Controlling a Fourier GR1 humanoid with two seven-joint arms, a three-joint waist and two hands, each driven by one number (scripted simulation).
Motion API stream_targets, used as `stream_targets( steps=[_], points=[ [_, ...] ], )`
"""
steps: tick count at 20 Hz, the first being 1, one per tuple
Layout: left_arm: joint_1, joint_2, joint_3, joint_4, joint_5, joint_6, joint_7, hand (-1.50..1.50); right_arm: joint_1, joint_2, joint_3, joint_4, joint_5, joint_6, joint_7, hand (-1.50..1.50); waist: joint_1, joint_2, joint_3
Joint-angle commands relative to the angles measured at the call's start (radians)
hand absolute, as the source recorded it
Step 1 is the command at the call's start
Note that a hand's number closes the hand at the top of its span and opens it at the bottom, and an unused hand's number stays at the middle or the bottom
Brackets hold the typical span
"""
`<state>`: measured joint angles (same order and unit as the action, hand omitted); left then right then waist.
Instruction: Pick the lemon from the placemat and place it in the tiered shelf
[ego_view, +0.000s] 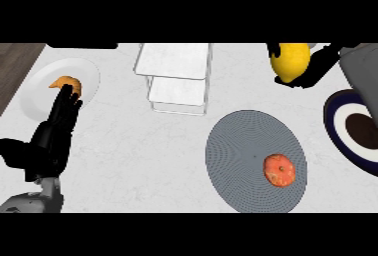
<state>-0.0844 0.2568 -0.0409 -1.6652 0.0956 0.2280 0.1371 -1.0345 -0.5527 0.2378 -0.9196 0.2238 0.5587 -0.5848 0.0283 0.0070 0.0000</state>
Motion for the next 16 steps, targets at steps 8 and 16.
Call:
stream_targets(
  steps=[8, 16],
  points=[
    [-0.07, -0.041, -0.002, 0.049, -0.027, 0.011, 0.013, 0.0, -0.187, 0.184, -0.033, 0.376, 0.07, -0.077, -0.107, 1.5, 0.01, 0.008, 0.0],
    [-0.045, -0.031, 0.017, 0.035, -0.014, -0.023, -0.013, 0.0, -0.268, 0.316, -0.075, 0.561, 0.099, -0.227, -0.152, 1.5, 0.026, 0.014, 0.0]
  ],
)
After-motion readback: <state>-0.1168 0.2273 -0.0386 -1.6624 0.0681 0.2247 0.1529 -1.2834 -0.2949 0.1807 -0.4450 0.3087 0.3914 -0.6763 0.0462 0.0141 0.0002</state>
